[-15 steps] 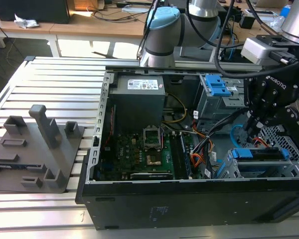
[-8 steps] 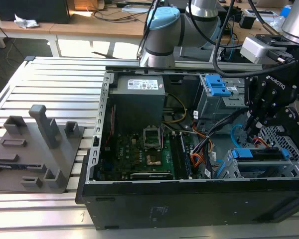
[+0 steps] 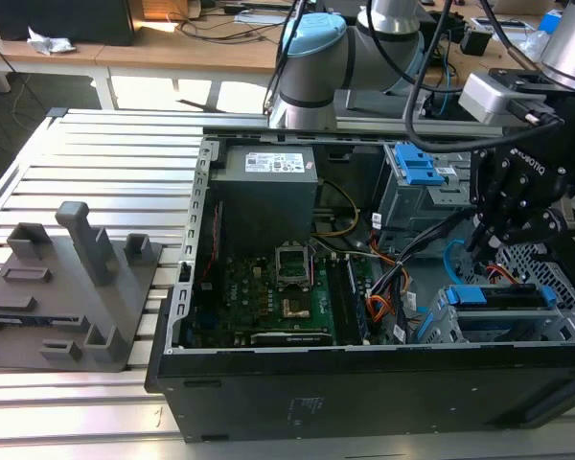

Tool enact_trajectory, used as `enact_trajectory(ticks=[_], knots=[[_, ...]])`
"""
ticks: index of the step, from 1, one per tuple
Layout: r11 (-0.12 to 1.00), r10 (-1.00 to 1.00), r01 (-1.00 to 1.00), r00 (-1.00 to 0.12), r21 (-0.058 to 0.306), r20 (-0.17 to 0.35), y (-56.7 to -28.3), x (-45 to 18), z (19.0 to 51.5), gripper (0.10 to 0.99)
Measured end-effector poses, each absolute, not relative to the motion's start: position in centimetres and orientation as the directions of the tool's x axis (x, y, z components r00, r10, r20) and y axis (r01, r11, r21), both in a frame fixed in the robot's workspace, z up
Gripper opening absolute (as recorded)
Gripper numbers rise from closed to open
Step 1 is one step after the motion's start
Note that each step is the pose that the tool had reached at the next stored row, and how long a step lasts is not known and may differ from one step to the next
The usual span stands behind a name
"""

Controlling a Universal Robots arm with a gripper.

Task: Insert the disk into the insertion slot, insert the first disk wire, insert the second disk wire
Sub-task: 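Insert the second disk wire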

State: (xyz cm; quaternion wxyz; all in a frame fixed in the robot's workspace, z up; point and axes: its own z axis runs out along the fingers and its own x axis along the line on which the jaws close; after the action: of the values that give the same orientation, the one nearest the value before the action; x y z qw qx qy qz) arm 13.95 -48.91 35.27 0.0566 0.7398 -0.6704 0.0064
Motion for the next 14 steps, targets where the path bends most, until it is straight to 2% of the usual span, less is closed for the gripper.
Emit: enact_trajectory(ticks=[7, 14], knots=[[-0.083, -0.992, -0.994, 0.089, 0.075, 0.084, -49.2, 14.0, 34.6, 0.165], [-0.083, -0.993, -0.994, 0.089, 0.077, 0.083, -51.7, 15.4, 34.5, 0.165]])
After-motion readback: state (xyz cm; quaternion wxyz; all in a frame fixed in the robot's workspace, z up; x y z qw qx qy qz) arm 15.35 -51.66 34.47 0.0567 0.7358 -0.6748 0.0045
